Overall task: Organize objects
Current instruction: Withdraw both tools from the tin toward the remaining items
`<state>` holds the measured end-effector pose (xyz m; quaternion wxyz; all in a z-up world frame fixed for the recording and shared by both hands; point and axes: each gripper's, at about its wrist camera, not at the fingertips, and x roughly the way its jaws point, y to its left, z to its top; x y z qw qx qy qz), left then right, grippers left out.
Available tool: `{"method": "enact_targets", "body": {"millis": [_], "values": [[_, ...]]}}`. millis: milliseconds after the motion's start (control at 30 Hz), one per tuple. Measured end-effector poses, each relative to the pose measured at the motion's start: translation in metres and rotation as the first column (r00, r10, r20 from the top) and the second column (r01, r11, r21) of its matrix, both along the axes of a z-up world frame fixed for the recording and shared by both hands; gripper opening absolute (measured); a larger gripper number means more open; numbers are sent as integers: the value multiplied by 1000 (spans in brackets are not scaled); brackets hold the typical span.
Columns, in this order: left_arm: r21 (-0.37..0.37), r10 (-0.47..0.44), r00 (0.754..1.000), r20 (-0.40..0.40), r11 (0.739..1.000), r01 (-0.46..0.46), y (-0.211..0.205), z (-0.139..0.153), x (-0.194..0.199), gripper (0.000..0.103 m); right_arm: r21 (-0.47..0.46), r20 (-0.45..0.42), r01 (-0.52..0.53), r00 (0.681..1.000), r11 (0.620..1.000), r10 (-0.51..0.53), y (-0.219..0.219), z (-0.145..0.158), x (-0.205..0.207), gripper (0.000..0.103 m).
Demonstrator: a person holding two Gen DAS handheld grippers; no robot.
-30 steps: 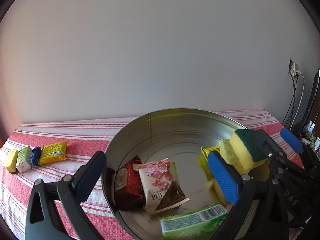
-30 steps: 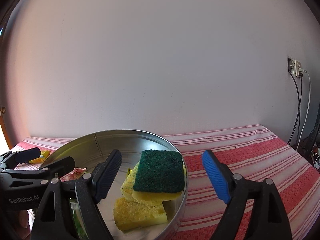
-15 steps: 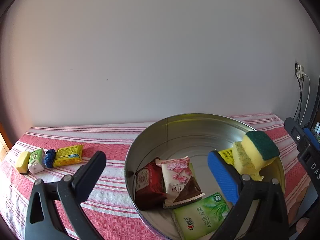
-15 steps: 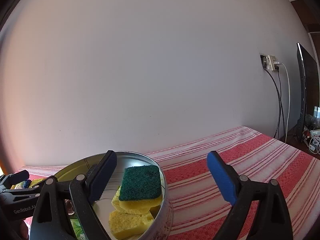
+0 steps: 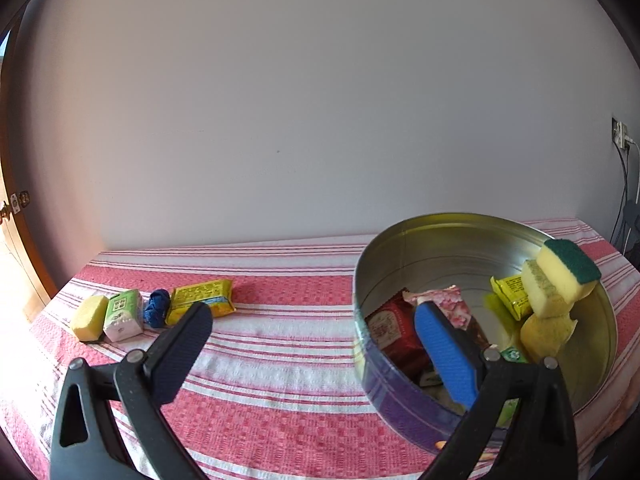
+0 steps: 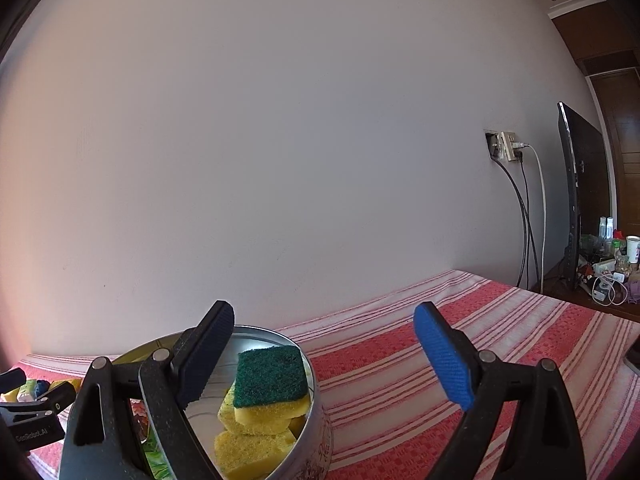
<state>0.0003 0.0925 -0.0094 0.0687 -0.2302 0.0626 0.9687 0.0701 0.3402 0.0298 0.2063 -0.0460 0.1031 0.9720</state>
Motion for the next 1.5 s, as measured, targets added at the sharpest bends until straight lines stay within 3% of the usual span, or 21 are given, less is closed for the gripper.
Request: {"method": "enact_targets", "body": {"millis": [100, 267, 800, 1033, 1267, 1500], "values": [[-22, 33, 999, 5, 999, -33, -21, -6, -6, 103, -31, 22, 5, 1000, 1000, -5, -9, -1, -2, 93], [-47, 91, 996, 12, 995, -90, -55, -10, -14, 102, 8, 10, 6, 1000, 1000, -6, -35, 0, 1, 93], [-49, 258, 966, 30, 965, -256, -164, -10, -35, 102, 36, 17, -199, 980, 979, 199, -150, -3, -15, 93], [-30, 312, 946, 88, 950, -310, -213, -15, -52, 102, 27, 66, -309, 949, 951, 307, -201, -7, -34, 93], [44, 370, 907, 201, 922, -386, -269, -27, -75, 102, 13, 150, -391, 911, 920, 384, -237, -13, -61, 93], [58, 387, 876, 286, 906, -419, -291, -39, -106, 98, 20, 191, -450, 878, 893, 438, -265, -17, -77, 93]]}}
